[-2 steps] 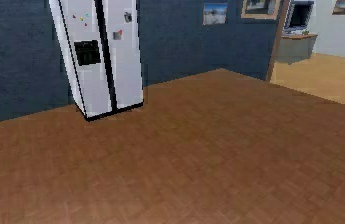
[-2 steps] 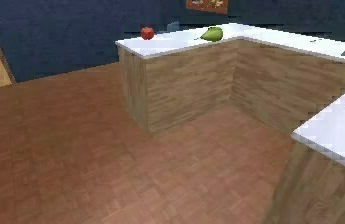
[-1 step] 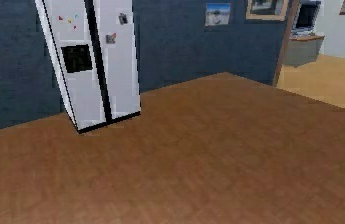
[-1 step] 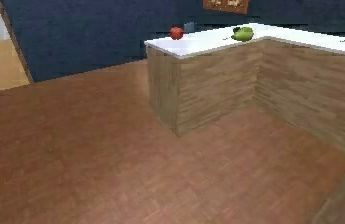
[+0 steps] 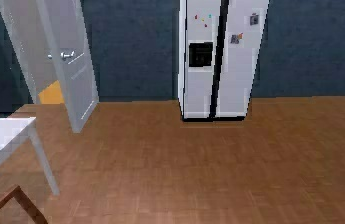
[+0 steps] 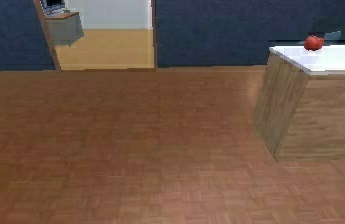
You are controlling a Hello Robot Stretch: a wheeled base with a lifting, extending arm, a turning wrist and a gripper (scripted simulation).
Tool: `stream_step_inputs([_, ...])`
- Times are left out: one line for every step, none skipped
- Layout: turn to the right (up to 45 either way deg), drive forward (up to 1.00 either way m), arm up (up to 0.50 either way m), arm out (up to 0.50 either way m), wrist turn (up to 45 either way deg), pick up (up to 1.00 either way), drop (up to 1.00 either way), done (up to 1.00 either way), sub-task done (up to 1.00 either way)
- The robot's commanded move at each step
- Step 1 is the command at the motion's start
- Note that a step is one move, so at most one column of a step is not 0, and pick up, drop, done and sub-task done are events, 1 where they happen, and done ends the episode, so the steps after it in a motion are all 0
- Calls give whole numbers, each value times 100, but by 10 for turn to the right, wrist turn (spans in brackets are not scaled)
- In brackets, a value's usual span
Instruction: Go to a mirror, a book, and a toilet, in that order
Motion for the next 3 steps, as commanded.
stream_step_inputs([0,100,0,0,0,0,0,0,0])
stream_step_inputs([-450,0,0,0,0,0,0,0,0])
stream_step_inputs([-30,0,0,0,0,0,0,0,0])
